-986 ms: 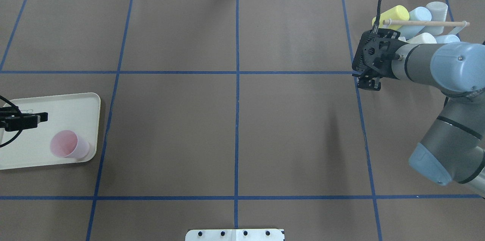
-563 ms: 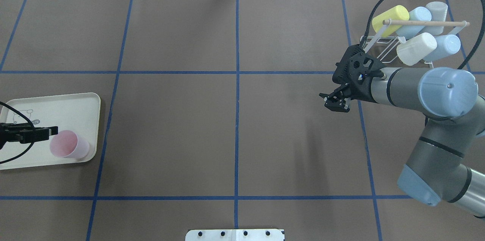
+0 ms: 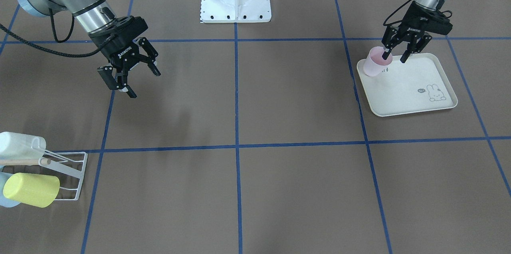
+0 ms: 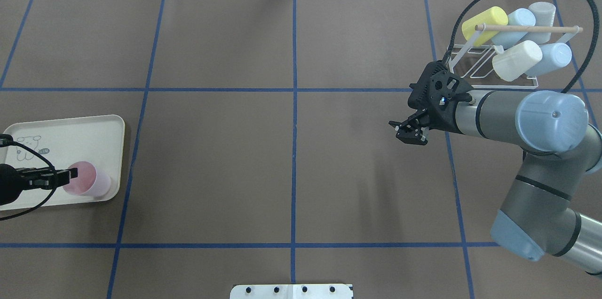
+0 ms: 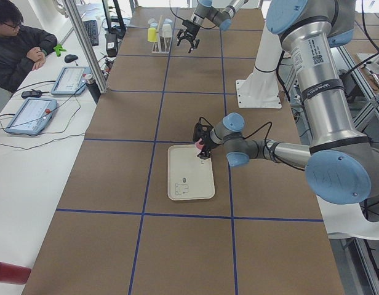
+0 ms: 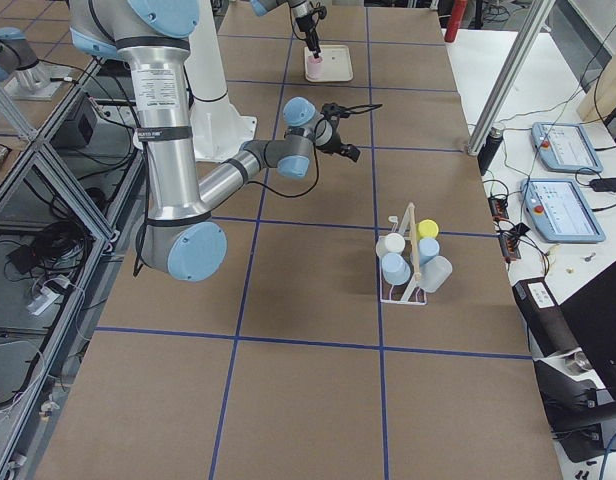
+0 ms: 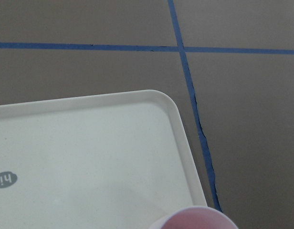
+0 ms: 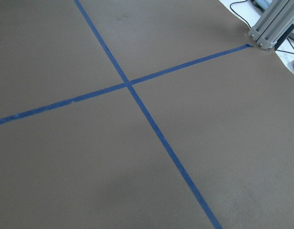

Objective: Transfer IKEA cup to right arm and place on rack

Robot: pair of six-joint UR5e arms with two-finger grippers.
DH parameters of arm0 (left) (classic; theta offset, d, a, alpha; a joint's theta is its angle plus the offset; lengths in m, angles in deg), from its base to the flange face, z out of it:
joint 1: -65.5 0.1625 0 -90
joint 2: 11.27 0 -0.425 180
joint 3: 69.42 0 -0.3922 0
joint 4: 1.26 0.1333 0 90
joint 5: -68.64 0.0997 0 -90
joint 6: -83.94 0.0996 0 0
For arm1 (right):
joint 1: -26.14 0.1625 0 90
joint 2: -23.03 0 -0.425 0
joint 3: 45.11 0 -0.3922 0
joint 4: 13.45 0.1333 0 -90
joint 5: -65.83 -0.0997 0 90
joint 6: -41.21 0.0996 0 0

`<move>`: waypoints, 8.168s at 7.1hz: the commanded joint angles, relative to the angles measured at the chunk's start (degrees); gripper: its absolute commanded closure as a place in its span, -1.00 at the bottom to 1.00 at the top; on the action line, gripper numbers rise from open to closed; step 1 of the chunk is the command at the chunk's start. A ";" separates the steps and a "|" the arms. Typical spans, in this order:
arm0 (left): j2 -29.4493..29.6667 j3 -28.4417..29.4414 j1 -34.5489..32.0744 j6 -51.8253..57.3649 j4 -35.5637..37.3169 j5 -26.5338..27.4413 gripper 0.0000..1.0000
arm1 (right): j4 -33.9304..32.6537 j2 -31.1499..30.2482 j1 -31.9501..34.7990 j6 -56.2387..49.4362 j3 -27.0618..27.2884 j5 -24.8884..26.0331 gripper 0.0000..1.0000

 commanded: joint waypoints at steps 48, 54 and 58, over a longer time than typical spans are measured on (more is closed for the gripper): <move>13.30 -16.59 1.52 -0.76 16.16 2.26 -1.00 | 19.45 9.67 -2.42 -4.51 -11.92 -4.38 0.98; 6.75 -16.34 -16.61 18.18 15.45 -12.51 -1.00 | -0.32 -2.61 16.21 -35.84 -1.96 -5.38 1.00; 7.02 -16.34 -16.52 17.39 15.36 -12.51 -1.00 | -17.01 -4.49 19.50 -65.30 4.50 16.53 1.00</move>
